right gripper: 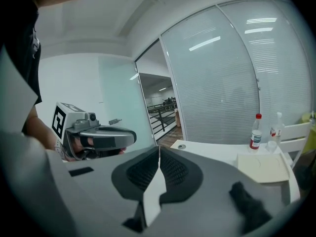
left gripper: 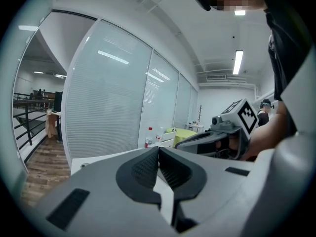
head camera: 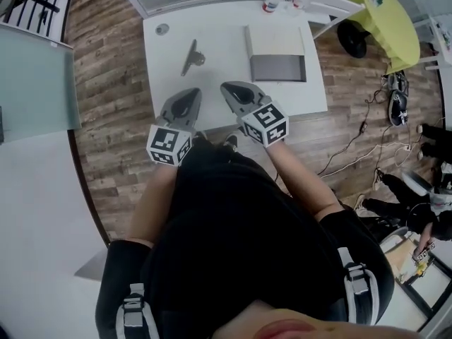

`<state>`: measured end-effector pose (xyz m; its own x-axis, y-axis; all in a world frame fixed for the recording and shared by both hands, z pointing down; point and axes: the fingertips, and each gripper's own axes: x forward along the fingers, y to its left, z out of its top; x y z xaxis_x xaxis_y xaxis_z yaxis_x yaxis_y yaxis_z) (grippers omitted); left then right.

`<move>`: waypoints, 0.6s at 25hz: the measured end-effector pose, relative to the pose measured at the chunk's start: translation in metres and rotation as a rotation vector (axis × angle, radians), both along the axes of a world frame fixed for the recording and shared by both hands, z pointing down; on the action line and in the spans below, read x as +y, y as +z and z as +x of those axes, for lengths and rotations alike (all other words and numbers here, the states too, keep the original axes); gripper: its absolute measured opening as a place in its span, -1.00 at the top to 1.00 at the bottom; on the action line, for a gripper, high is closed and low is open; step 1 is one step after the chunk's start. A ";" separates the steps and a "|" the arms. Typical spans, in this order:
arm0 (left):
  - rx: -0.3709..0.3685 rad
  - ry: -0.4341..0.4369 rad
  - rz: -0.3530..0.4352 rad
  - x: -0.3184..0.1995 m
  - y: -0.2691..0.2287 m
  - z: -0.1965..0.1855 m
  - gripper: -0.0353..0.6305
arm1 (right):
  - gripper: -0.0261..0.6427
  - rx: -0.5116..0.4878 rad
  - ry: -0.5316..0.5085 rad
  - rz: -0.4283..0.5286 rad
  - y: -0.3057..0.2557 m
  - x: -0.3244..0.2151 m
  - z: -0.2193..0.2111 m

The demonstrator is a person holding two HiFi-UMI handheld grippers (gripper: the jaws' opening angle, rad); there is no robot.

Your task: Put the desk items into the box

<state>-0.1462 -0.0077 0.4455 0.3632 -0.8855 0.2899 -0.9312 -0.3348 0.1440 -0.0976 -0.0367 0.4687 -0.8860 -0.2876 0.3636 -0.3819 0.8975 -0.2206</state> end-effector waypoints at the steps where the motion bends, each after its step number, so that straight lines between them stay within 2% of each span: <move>1: -0.008 0.001 -0.003 -0.005 0.004 -0.003 0.86 | 0.87 0.002 0.001 -0.005 0.003 -0.004 -0.002; 4: -0.022 0.001 -0.007 -0.022 0.014 -0.016 0.86 | 0.87 0.020 -0.001 -0.016 0.012 -0.018 -0.014; 10: 0.020 -0.017 -0.012 -0.056 0.032 -0.047 0.86 | 0.87 0.070 0.015 -0.027 0.031 -0.049 -0.040; 15: 0.005 0.004 -0.041 -0.086 0.052 -0.069 0.86 | 0.87 0.107 0.043 -0.070 0.055 -0.081 -0.062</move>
<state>-0.2155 -0.0941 0.4975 0.3684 -0.8713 0.3241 -0.9291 -0.3326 0.1620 -0.1597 -0.1178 0.5232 -0.8285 -0.2947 0.4762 -0.4442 0.8637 -0.2383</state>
